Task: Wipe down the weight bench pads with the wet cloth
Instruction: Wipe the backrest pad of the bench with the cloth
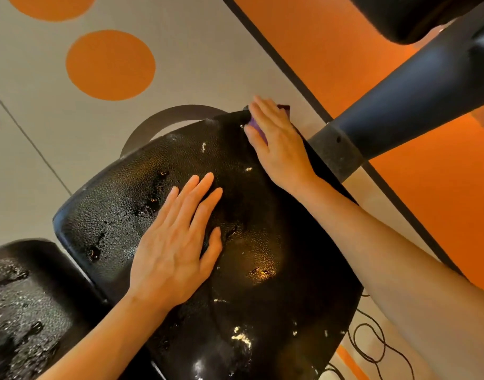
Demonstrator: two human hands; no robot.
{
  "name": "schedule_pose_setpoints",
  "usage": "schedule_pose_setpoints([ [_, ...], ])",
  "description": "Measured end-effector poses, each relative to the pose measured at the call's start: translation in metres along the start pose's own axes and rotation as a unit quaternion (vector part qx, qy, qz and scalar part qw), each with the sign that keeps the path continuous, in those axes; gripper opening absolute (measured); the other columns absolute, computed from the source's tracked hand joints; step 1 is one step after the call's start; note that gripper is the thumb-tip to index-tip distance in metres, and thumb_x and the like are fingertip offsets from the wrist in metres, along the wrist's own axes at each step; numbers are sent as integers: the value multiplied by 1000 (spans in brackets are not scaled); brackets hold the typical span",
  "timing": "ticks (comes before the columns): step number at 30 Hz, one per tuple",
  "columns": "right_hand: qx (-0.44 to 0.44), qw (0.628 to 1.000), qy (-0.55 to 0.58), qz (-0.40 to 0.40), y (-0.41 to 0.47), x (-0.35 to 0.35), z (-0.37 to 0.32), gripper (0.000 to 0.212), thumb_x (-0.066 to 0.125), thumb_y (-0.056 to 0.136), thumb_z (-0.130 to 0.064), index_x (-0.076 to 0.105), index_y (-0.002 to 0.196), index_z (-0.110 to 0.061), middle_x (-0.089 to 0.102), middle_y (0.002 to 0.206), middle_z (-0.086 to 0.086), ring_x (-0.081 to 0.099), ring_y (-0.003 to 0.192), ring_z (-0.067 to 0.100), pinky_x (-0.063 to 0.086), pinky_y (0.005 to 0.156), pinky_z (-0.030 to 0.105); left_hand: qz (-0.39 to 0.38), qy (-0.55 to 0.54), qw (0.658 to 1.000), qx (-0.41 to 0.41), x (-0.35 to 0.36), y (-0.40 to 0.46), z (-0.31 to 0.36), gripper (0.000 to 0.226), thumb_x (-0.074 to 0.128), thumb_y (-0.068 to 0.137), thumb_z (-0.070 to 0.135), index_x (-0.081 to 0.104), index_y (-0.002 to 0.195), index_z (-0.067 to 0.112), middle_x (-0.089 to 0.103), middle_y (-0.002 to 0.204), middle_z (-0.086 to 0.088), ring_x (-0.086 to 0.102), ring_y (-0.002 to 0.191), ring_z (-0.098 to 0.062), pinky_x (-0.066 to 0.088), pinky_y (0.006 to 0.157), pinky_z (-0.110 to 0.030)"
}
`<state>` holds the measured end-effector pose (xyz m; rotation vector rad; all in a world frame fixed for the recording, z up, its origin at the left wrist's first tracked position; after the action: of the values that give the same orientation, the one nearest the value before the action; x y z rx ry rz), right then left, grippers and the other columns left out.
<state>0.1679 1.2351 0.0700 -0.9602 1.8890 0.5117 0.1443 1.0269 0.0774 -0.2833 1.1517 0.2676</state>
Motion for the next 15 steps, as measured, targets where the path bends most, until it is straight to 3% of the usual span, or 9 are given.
schedule_pose_setpoints([
  [2,6,1000,6,3,10,2,-5,51,36,101,-36,31,147,-12,27,156,3,17,146,16,18,120,38,-1,3,1000,1,0,0,0,57,40,98,38,37,150,14,24,162,-2,15,152,-17,10,125,-36],
  [7,-63,997,4,-45,-119,-4,-3,54,37,100,-34,23,149,-17,22,157,-1,12,147,11,23,118,37,6,-3,1000,3,1,0,0,56,39,98,37,38,149,13,24,162,-3,15,152,-18,11,125,-37],
  [12,-2,1000,-6,-16,14,11,-24,53,32,103,-31,21,149,-8,17,158,8,8,147,19,13,120,42,7,3,1000,5,0,0,0,56,39,99,37,38,149,13,24,162,-4,15,152,-19,10,125,-37],
  [15,-27,999,-5,-20,-1,13,-24,53,33,102,-31,20,150,-10,17,159,5,8,147,17,11,121,39,7,2,1000,4,0,0,0,56,39,99,37,37,150,14,24,162,-3,15,152,-18,11,125,-37],
])
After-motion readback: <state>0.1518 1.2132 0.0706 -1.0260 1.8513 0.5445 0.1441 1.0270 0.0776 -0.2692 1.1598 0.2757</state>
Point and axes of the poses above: each hand's wrist, its own y-axis towards the middle knuckle, its own x-axis out of the palm, z = x × y, the point moved 7 cm from there along y, towards the middle knuckle
